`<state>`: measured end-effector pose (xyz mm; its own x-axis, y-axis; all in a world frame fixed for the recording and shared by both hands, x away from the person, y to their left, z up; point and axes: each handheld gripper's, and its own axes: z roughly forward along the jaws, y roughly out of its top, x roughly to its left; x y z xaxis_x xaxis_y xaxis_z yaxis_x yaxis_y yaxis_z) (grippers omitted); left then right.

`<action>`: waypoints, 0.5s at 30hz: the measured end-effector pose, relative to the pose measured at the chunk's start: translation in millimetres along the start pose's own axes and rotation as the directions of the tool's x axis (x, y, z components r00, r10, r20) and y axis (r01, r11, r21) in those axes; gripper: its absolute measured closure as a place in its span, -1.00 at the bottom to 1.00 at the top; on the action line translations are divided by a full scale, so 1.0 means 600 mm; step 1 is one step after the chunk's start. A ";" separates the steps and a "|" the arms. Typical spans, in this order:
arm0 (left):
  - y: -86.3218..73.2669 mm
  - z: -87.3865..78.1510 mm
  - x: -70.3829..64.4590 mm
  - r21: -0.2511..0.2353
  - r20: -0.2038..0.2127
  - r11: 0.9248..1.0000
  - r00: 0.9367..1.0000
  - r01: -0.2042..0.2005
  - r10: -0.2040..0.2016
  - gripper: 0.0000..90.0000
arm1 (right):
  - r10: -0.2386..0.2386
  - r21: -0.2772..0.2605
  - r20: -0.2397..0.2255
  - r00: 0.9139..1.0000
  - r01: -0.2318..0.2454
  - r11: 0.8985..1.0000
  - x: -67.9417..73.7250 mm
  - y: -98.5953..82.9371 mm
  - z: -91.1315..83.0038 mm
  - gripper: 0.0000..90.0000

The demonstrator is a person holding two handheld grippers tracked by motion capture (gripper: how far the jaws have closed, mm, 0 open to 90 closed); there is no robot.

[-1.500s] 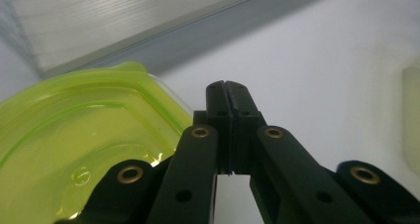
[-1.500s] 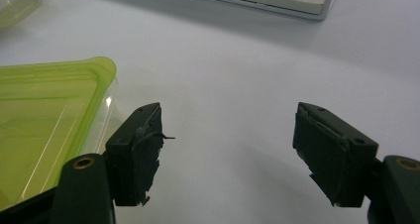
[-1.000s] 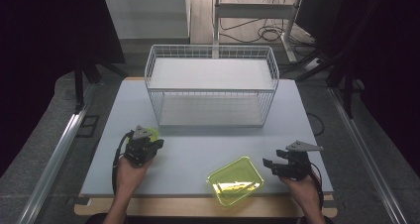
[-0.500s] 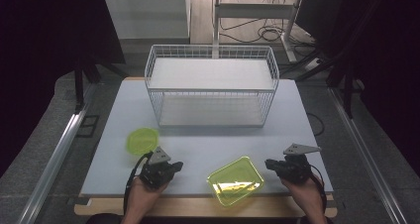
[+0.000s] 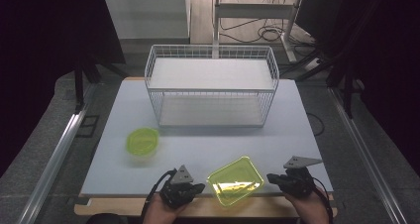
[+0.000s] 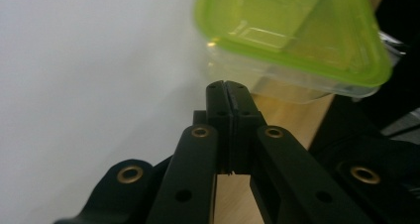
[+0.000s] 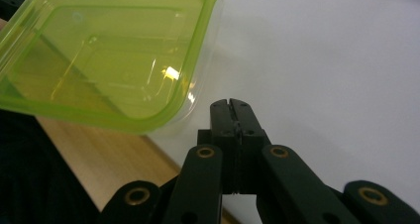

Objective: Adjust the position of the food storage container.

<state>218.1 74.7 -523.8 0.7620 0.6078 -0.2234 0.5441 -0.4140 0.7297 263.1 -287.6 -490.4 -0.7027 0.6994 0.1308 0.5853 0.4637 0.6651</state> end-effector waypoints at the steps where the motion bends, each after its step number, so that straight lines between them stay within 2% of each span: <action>1: 0.001 0.004 -0.003 0.001 0.005 1.000 1.000 0.001 -0.001 1.00 | 0.000 0.005 -0.001 1.000 0.000 1.000 0.001 -0.001 0.000 0.99; 6: 0.010 0.017 -0.012 0.016 0.013 1.000 1.000 -0.016 0.015 1.00 | -0.024 0.030 -0.015 1.000 0.024 0.999 0.010 0.003 0.008 0.99; 9: 0.013 0.018 -0.012 0.016 0.015 1.000 1.000 -0.019 0.018 1.00 | -0.031 0.043 -0.007 0.999 0.032 0.999 0.013 0.004 0.012 0.99; 15: 0.020 0.019 0.008 0.020 -0.012 1.000 1.000 -0.002 0.002 1.00 | -0.043 0.038 -0.047 0.998 0.044 0.998 0.025 0.015 0.022 0.98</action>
<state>232.1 64.8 -523.2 0.7588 0.6150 -0.2144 0.5499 -0.4285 0.7169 263.3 -265.9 -492.3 -0.7452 0.6527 0.1367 0.5684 0.5146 0.6419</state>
